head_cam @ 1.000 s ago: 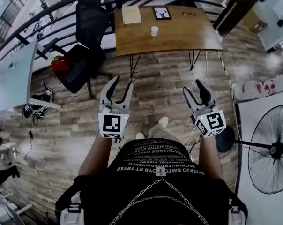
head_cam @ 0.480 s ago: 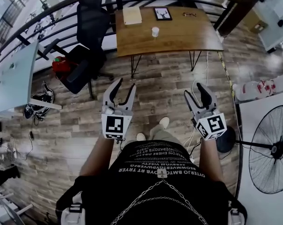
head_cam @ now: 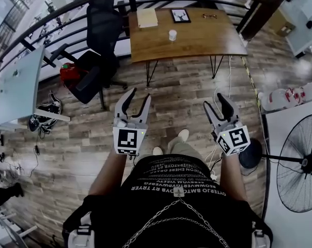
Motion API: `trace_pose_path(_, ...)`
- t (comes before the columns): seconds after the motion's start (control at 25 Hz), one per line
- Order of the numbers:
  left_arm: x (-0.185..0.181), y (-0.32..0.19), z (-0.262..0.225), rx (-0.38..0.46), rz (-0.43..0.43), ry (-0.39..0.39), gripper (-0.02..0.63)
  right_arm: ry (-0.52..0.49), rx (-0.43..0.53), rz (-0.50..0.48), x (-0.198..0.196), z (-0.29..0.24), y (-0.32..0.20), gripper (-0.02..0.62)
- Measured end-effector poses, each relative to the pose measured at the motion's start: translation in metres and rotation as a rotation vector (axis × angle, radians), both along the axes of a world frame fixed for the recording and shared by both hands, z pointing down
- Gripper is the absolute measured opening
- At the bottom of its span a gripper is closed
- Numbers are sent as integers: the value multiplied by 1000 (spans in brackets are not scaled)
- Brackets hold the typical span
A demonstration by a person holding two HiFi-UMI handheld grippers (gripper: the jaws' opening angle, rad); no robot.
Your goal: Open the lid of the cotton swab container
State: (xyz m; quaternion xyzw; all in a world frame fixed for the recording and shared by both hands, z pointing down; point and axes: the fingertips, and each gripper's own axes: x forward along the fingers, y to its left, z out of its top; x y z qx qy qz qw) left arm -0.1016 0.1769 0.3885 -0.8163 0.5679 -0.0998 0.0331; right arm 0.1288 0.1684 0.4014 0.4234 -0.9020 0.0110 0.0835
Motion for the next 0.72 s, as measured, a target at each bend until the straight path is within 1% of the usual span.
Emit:
trace_pose_path(0.28, -2, -6, 0, -1, -15, -1, 184, -5, 16, -30, -6, -6, -9, 224)
trace_pose_path(0.52, 14, -28, 6, -6, -16, 2, 184, -5, 5, -30, 9, 0, -29, 224)
trace_pose_path(0.72, 30, -61, 6, -10, -15, 0, 184, -9, 9, -25, 26, -3, -63, 224)
